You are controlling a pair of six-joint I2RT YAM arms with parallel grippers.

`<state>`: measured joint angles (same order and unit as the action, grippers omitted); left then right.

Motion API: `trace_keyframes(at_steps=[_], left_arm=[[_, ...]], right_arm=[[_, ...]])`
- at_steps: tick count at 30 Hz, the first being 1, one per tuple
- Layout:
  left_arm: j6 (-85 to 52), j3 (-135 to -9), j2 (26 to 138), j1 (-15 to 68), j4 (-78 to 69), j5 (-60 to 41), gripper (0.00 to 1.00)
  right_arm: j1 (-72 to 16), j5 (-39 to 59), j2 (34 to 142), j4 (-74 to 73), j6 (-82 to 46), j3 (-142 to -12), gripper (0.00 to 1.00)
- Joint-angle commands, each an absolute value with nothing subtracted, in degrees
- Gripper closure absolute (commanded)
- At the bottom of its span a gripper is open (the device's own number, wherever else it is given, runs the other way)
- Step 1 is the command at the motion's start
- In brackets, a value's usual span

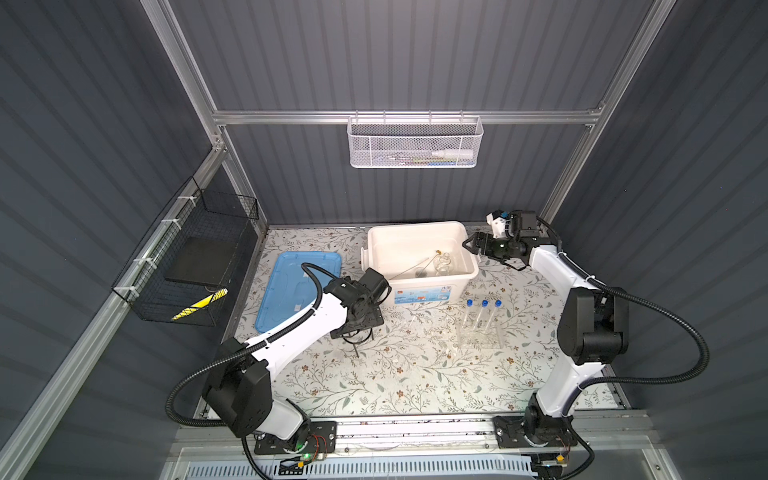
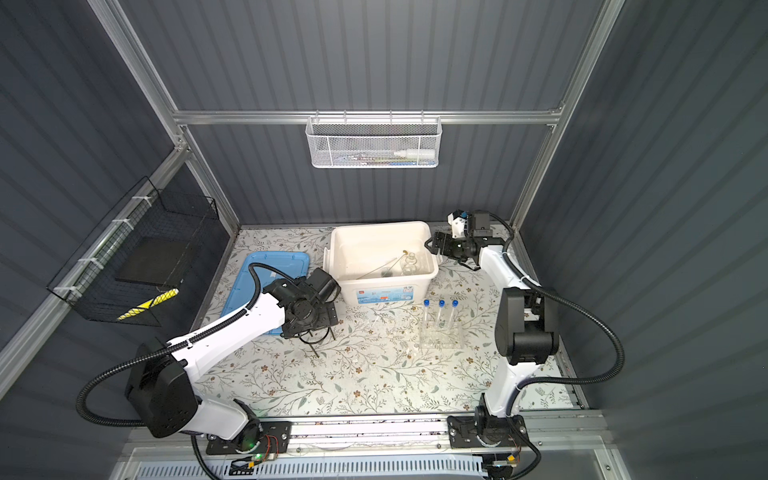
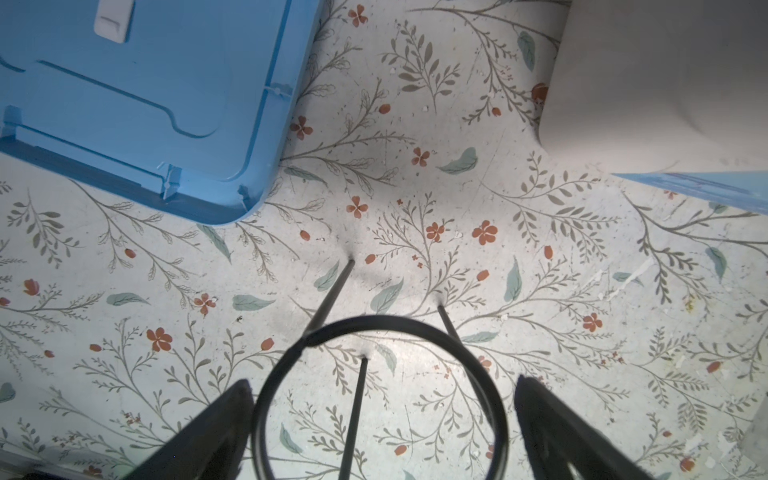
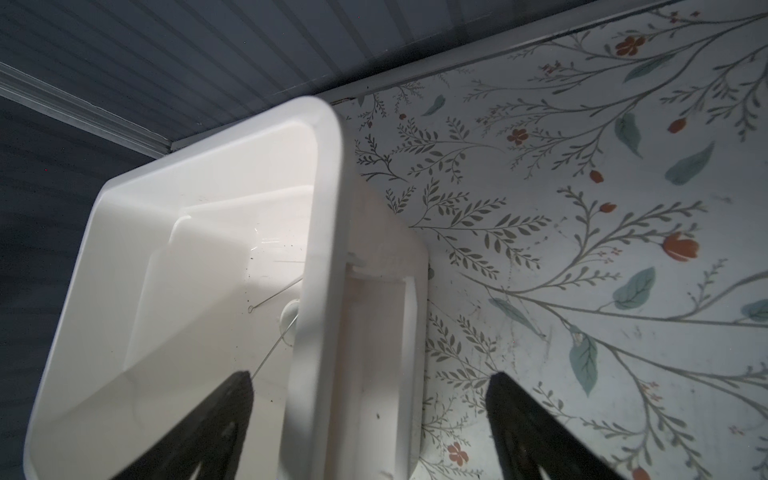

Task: Organize the chemistry lab equipment
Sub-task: 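Lower the left gripper and close it on the black wire ring, then lift the wire ring with the left gripper and carry it over the bin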

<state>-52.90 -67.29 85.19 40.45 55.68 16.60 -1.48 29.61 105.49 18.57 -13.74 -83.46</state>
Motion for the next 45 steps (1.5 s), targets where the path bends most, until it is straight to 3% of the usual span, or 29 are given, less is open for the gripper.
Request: trace_keyframes(at_steps=[1, 15, 20, 25, 45], left_arm=[[-51.4, -67.14, 86.71, 40.17, 56.56, 16.15, 0.0], [-49.67, -68.28, 88.79, 40.17, 57.74, 15.3, 0.01], [-48.46, -69.08, 89.75, 40.17, 57.77, 14.97, 0.09], [-47.56, -69.61, 90.26, 40.17, 57.74, 14.96, 0.23], [-43.65, -77.75, 90.44, 40.17, 61.59, 16.95, 0.23]], right_arm=[[-1.25, 30.15, 106.51, 19.83, -13.54, -83.41, 0.1], [-0.88, 30.32, 106.92, 19.87, -13.71, -83.5, 0.1], [-0.79, 30.28, 107.09, 19.87, -13.71, -83.5, 0.1], [-0.62, 30.06, 107.03, 20.04, -13.65, -83.59, 0.1], [-0.54, 29.01, 106.46, 21.18, -12.94, -84.02, 0.1]])
